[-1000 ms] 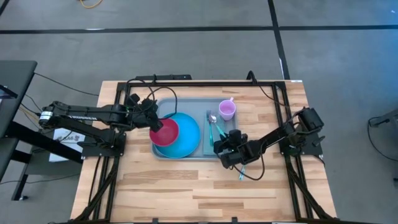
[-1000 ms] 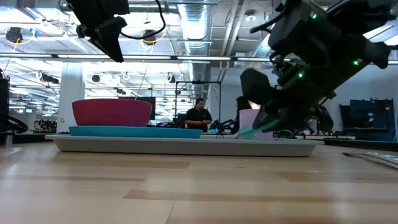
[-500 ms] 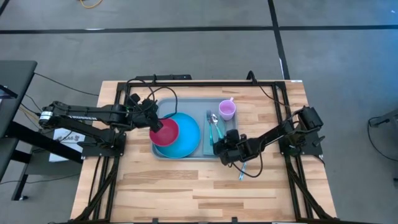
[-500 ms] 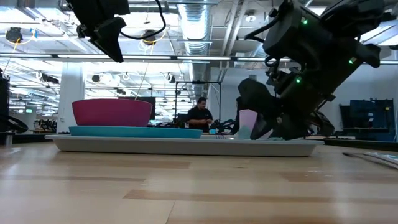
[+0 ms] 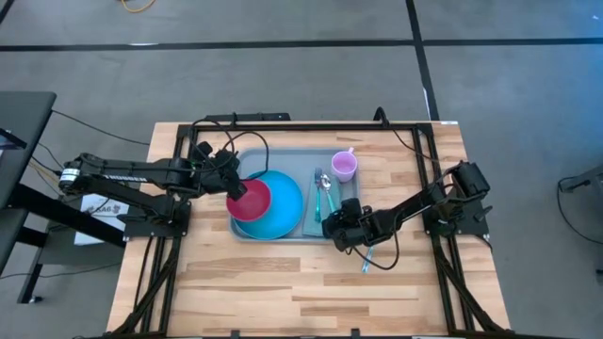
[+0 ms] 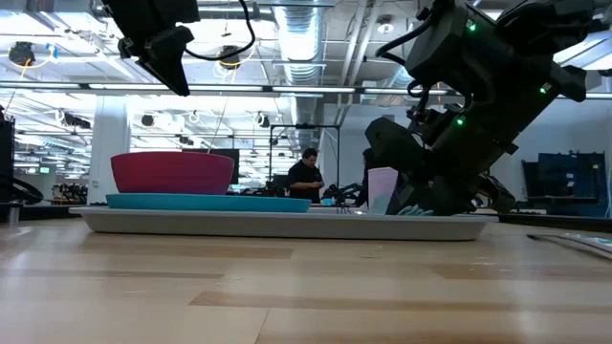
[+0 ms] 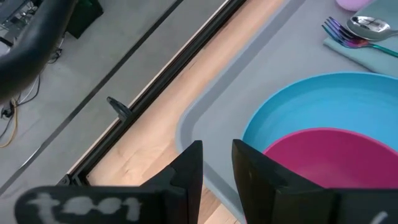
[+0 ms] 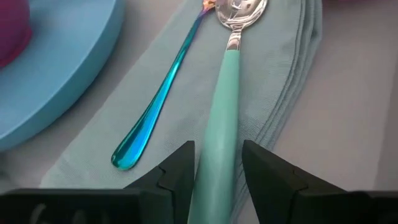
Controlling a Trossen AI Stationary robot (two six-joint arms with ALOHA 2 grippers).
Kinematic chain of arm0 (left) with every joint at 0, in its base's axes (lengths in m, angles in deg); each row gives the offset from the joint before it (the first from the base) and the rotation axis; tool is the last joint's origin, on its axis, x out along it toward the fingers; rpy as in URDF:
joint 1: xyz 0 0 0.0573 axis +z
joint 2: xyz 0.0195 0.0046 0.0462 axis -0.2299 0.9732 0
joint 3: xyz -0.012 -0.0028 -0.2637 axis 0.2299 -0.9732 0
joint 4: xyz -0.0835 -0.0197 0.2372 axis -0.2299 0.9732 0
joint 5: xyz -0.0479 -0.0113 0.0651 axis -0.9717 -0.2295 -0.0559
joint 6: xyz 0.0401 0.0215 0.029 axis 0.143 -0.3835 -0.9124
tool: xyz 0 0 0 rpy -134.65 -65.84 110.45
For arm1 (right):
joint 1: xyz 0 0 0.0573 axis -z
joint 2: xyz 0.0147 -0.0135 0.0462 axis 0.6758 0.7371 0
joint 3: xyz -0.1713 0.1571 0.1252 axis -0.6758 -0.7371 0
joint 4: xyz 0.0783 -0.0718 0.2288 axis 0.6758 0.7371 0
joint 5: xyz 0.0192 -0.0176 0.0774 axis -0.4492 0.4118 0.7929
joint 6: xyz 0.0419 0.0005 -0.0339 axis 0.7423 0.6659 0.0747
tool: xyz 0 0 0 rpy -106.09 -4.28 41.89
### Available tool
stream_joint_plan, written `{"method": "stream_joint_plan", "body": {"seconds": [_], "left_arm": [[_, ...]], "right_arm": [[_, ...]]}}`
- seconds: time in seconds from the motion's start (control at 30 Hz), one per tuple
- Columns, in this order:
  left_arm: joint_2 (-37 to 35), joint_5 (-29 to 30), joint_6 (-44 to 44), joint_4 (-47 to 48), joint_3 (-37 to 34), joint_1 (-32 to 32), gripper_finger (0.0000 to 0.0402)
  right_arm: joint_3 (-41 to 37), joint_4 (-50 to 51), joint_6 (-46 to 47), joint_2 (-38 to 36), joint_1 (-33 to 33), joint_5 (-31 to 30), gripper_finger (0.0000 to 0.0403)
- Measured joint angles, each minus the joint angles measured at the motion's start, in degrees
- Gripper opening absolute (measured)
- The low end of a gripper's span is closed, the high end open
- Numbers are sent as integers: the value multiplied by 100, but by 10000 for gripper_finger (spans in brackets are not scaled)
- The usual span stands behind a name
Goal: Set up tray
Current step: Put the blue spoon on the napkin to the right of the purple fork
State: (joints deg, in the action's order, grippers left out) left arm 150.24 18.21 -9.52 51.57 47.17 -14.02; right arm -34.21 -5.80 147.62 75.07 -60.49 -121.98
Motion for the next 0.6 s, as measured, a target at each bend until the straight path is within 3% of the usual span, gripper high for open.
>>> {"method": "stream_joint_plan", "body": {"seconds": [0.33,0.6], "left_arm": [[0,0,4,2,0,0,77],[0,0,6,0,-2,0,77]], "right_arm": [[2,-160,-333,-42,-2,102,118],[458,-185,-984,-42,0,354,118]]}}
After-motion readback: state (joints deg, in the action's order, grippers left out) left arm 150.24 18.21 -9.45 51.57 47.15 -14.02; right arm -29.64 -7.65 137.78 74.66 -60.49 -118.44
